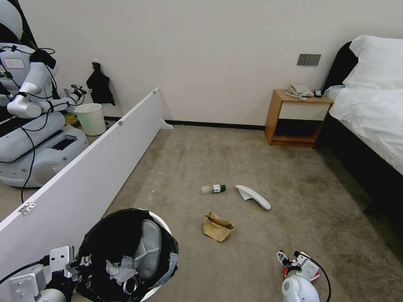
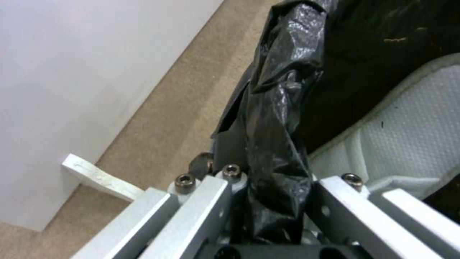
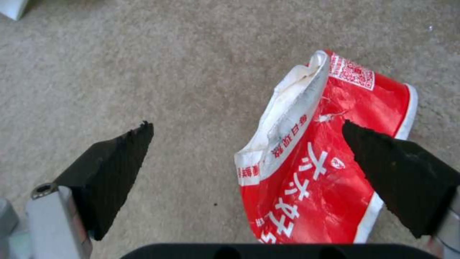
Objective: Pick up the trash bin, then pick up the garbage from the floor and place it into the trash bin.
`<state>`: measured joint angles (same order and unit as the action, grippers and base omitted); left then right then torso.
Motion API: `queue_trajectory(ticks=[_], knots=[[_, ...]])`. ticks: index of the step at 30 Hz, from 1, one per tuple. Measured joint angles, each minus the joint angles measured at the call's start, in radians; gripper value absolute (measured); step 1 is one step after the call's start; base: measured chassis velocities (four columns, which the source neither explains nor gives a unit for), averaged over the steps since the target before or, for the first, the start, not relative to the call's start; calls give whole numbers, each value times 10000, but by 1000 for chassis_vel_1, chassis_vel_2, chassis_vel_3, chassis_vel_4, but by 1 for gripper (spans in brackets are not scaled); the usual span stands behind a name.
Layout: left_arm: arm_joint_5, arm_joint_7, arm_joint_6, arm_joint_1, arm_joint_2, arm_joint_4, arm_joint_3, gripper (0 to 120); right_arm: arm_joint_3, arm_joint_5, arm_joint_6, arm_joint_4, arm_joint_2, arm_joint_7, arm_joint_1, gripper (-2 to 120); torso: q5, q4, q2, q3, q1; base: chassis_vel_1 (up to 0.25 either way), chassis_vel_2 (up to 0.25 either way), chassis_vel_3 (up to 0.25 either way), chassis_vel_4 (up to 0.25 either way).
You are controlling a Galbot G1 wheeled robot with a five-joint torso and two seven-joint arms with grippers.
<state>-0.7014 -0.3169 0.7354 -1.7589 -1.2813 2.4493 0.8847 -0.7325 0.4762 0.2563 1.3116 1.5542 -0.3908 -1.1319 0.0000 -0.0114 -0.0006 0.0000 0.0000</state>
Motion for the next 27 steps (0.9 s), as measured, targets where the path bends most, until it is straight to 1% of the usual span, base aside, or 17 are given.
queue_trajectory(ticks=[10, 15, 27], knots=[[-16, 9, -2, -60, 3, 30, 55, 3, -14, -119, -58, -680, 142, -212, 402, 100, 0, 2, 0, 0, 0, 0, 0, 0, 0], [-21, 10, -2, -51, -4, 32, 59, 3, -55, -274, -273, -1134, 171, -435, 662, 100, -1, 1, 0, 0, 0, 0, 0, 0, 0], [-1, 5, -4, -39, -36, 30, 23, 3, -119, -359, -546, -1493, 206, -507, 976, 100, -1, 0, 0, 0, 0, 0, 0, 0, 0]])
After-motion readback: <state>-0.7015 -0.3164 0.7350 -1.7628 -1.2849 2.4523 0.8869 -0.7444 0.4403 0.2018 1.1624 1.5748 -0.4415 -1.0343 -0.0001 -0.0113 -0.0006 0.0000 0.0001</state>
